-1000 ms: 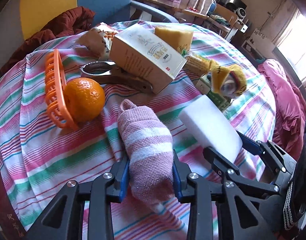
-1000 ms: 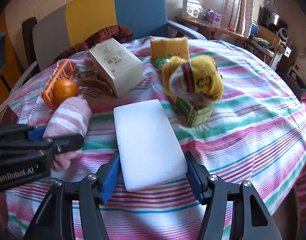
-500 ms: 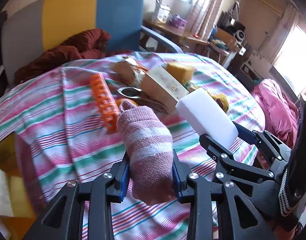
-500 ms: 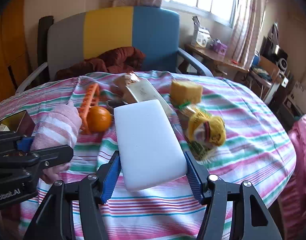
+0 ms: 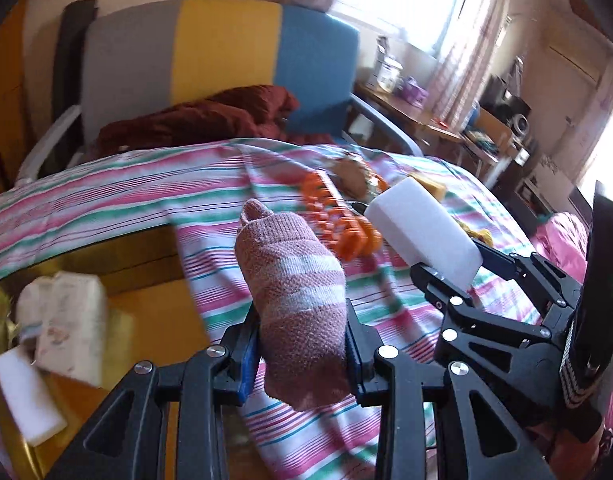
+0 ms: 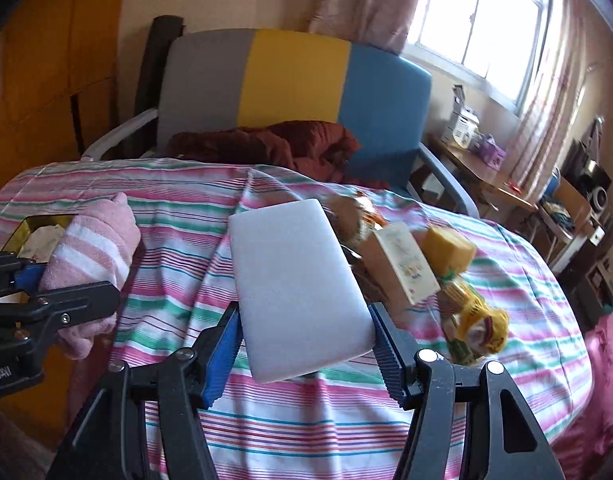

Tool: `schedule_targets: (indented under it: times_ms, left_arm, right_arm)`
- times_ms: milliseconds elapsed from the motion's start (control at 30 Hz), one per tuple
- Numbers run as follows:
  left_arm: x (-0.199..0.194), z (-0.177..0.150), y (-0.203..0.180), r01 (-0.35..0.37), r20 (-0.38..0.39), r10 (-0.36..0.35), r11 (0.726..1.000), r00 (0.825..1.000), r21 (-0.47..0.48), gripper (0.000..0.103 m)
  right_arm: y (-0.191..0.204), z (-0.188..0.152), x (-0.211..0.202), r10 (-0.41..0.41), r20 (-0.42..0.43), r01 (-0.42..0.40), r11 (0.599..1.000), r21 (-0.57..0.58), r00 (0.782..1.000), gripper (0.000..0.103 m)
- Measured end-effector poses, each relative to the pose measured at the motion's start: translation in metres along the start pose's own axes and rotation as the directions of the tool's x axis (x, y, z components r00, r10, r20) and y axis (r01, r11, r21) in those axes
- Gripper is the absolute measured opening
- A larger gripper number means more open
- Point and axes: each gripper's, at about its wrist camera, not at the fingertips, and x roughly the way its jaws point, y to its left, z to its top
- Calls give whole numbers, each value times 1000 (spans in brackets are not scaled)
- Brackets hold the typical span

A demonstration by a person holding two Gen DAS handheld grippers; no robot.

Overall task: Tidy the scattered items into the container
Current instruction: 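Carry sock and sponge into the gold tray and open both tools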

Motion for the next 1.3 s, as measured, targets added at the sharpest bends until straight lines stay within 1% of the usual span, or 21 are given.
schedule_targets:
  times_ms: [67, 200, 267, 333, 433, 500, 600, 667, 767, 833, 867, 900, 933, 967, 1000, 1033, 1067, 1100, 1133, 1233, 1300]
  left_arm:
    - [-8, -6, 17, -17, 6, 17, 999, 1000, -27, 35]
    - [-26, -23, 52, -80, 24, 82, 994, 996, -69, 35]
    - [-32, -30, 66, -102, 26, 105, 991, 994, -89, 35]
    - [-36, -39, 81, -127, 22, 130, 985, 991, -117, 35]
    - [-32, -51, 104, -148, -5, 150, 975, 989, -165, 35]
    - [-27, -60, 120, -155, -30, 152, 967, 988, -201, 35]
    - [-23, -72, 136, -164, -58, 155, 958, 986, -237, 35]
    - [-19, -76, 142, -175, -70, 163, 954, 984, -241, 35]
    - [-11, -80, 149, -191, -97, 172, 953, 980, -235, 35]
    - [-4, -85, 152, -205, -136, 178, 954, 975, -221, 37]
    - [0, -87, 156, -210, -160, 177, 952, 971, -224, 39]
    - [1, -90, 159, -223, -177, 183, 946, 967, -236, 44]
    - [0, -92, 163, -238, -188, 194, 937, 963, -254, 48]
    - [-2, -94, 165, -244, -191, 196, 931, 962, -272, 49]
    - [-6, -96, 168, -235, -188, 185, 926, 965, -294, 51]
    - [-9, -97, 169, -227, -179, 178, 925, 968, -306, 53]
    - [-14, -98, 169, -224, -165, 179, 923, 970, -313, 54]
    - [-18, -99, 170, -227, -153, 187, 921, 970, -316, 54]
    - [-21, -99, 170, -230, -143, 193, 920, 971, -319, 54]
    - [-29, -98, 171, -219, -102, 196, 918, 975, -332, 53]
    - [-32, -96, 172, -233, -86, 217, 918, 972, -320, 52]
  right_arm:
    - [16, 5, -2, 22, 7, -22, 999, -28, 1000, 63]
    - [48, 14, -6, 92, 11, -91, 994, -68, 996, 63]
    - [64, 19, -7, 132, 9, -131, 988, -88, 991, 63]
    - [77, 24, -6, 190, -1, -189, 978, -86, 982, 63]
    - [92, 28, -3, 279, -21, -280, 958, -60, 960, 63]
    - [100, 29, 3, 348, -44, -349, 937, -9, 936, 63]
    - [111, 27, 15, 416, -90, -413, 909, 46, 905, 63]
    - [119, 26, 25, 439, -120, -432, 898, 84, 890, 63]
    - [132, 28, 41, 452, -154, -437, 891, 121, 879, 63]
    - [143, 32, 51, 438, -167, -419, 898, 134, 883, 63]
    - [149, 34, 54, 427, -164, -407, 902, 142, 889, 66]
    - [156, 36, 60, 406, -168, -385, 911, 146, 898, 67]
    - [162, 38, 64, 396, -177, -375, 916, 143, 901, 69]
    - [167, 39, 69, 391, -191, -369, 918, 142, 900, 72]
    - [170, 39, 73, 397, -205, -372, 916, 150, 895, 72]
    - [170, 38, 75, 419, -217, -388, 906, 170, 882, 73]
    - [167, 36, 75, 449, -223, -412, 890, 197, 865, 77]
    - [165, 34, 75, 469, -226, -426, 879, 216, 854, 79]
    - [163, 32, 74, 477, -226, -432, 874, 222, 849, 80]
    - [159, 26, 67, 493, -210, -452, 866, 216, 844, 80]
    - [158, 24, 61, 502, -199, -467, 862, 199, 842, 76]
